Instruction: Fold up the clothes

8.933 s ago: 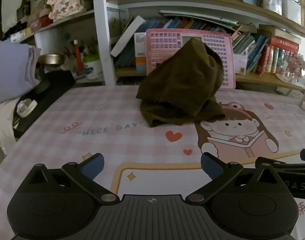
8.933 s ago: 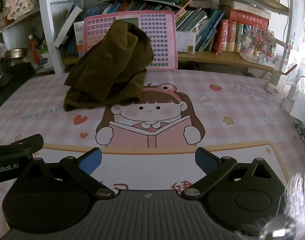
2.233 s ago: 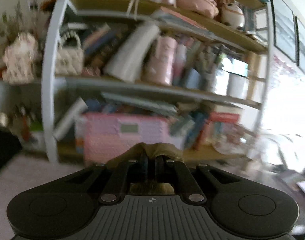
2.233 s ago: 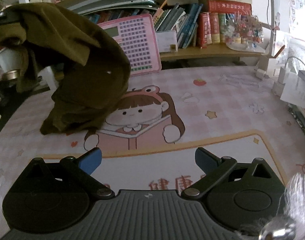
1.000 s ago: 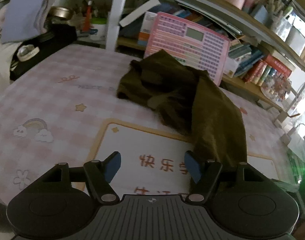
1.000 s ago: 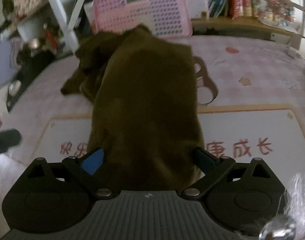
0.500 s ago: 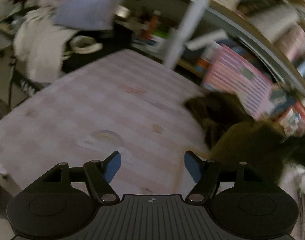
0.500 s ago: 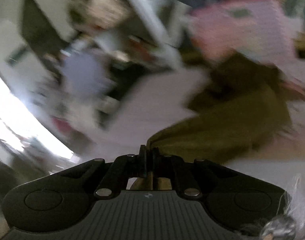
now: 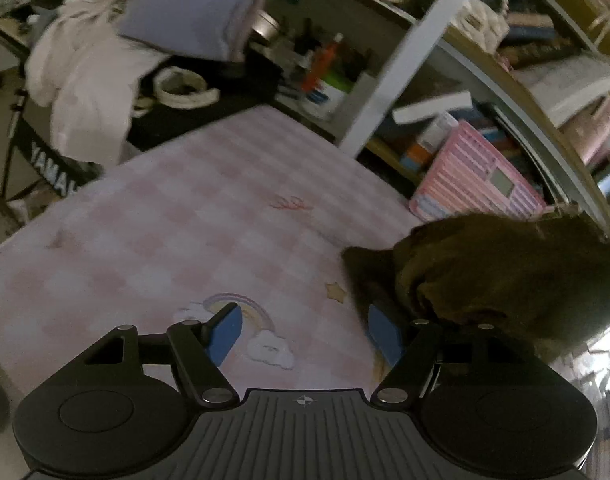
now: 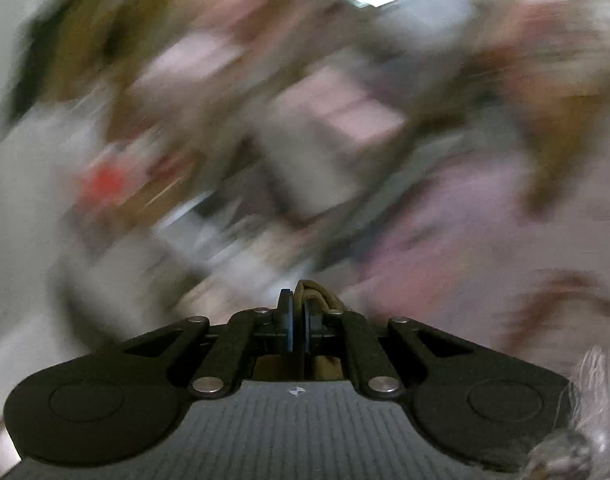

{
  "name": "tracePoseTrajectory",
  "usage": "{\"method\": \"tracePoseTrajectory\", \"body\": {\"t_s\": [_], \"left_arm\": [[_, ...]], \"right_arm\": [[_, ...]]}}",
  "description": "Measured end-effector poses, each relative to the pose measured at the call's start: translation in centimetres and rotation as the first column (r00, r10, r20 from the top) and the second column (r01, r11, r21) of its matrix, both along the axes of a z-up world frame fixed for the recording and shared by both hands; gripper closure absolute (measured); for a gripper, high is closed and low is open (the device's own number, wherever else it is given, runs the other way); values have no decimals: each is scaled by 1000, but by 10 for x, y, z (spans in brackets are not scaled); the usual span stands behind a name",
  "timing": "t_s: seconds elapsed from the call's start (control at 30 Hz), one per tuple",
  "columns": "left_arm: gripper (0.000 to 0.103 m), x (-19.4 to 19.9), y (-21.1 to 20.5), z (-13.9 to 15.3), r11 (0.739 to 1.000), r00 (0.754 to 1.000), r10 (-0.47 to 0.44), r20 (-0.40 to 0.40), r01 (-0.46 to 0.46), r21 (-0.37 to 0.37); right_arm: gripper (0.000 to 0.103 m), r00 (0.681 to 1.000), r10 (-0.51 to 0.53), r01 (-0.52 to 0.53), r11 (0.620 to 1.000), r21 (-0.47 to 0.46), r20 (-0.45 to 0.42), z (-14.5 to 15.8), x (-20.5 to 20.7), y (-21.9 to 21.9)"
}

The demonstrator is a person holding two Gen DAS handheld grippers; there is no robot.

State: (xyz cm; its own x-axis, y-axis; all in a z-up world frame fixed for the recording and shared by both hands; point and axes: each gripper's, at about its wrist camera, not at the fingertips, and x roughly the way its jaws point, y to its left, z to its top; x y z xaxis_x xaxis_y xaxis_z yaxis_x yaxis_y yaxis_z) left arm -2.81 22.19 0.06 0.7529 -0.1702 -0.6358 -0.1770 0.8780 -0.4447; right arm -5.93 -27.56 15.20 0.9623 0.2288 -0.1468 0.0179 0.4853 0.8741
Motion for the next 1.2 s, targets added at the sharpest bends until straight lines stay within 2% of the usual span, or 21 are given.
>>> {"method": "tracePoseTrajectory", "body": {"t_s": [0.03, 0.07, 0.13, 0.2, 0.3, 0.47, 0.57, 0.63, 0.77, 0.87, 0.9, 0.93, 0.97, 1.0, 1.03, 1.13, 1.17, 1.2], "left_arm": [[31, 3, -3, -2, 1000, 1000, -13, -2, 13, 2], [31, 6, -7, -3, 1000, 1000, -27, -6, 27, 5], [31, 13, -17, -5, 998, 998, -61, -12, 61, 11], [31, 21, -31, -3, 994, 994, -105, -10, 105, 23], [31, 37, -57, 3, 981, 983, -184, -1, 184, 52], [31, 74, -118, 15, 938, 942, -336, 10, 334, 91], [31, 100, -156, 17, 913, 917, -398, -1, 397, 94], [31, 120, -179, 14, 906, 910, -414, -23, 415, 79], [31, 160, -216, -2, 895, 891, -441, -109, 445, 19], [32, 181, -239, -22, 886, 869, -447, -212, 463, 30], [42, 184, -246, -28, 880, 861, -454, -230, 473, 37], [57, 186, -250, -31, 877, 856, -460, -237, 480, 31], [82, 188, -252, -32, 875, 851, -466, -240, 484, 18], [89, 190, -255, -34, 873, 847, -472, -244, 488, 6], [93, 192, -256, -30, 876, 852, -470, -232, 482, -3], [97, 206, -243, 13, 906, 905, -420, -67, 414, -90], [97, 207, -238, 34, 908, 915, -404, 12, 402, -114], [97, 205, -233, 61, 907, 914, -389, 115, 402, -125]], "right_arm": [[98, 990, -110, 112, 993, 27, -88, -19, -13, -25], [98, 951, -212, 228, 973, 45, -227, -42, -29, -48], [98, 823, -326, 401, 913, 70, -465, -89, -61, -82], [98, 725, -355, 506, 856, 107, -591, -133, -92, -98], [98, 667, -371, 558, 823, 104, -646, -164, -115, -96], [95, 687, -351, 537, 835, 119, -636, -174, -118, -96], [94, 699, -339, 524, 842, 128, -629, -180, -120, -95], [94, 707, -331, 515, 846, 134, -625, -184, -122, -95], [94, 721, -314, 497, 856, 145, -618, -190, -124, -96], [94, 731, -296, 479, 864, 153, -615, -192, -122, -100], [94, 734, -290, 474, 866, 157, -614, -192, -122, -101], [94, 738, -284, 468, 869, 162, -613, -193, -122, -102], [94, 742, -277, 462, 871, 167, -611, -194, -121, -103], [94, 748, -267, 452, 875, 172, -607, -194, -120, -104], [93, 755, -258, 441, 880, 176, -603, -195, -118, -106], [95, 792, -228, 388, 904, 178, -567, -187, -102, -113], [96, 812, -220, 364, 915, 175, -541, -181, -94, -116], [97, 847, -213, 334, 926, 176, -486, -169, -84, -120]]}}
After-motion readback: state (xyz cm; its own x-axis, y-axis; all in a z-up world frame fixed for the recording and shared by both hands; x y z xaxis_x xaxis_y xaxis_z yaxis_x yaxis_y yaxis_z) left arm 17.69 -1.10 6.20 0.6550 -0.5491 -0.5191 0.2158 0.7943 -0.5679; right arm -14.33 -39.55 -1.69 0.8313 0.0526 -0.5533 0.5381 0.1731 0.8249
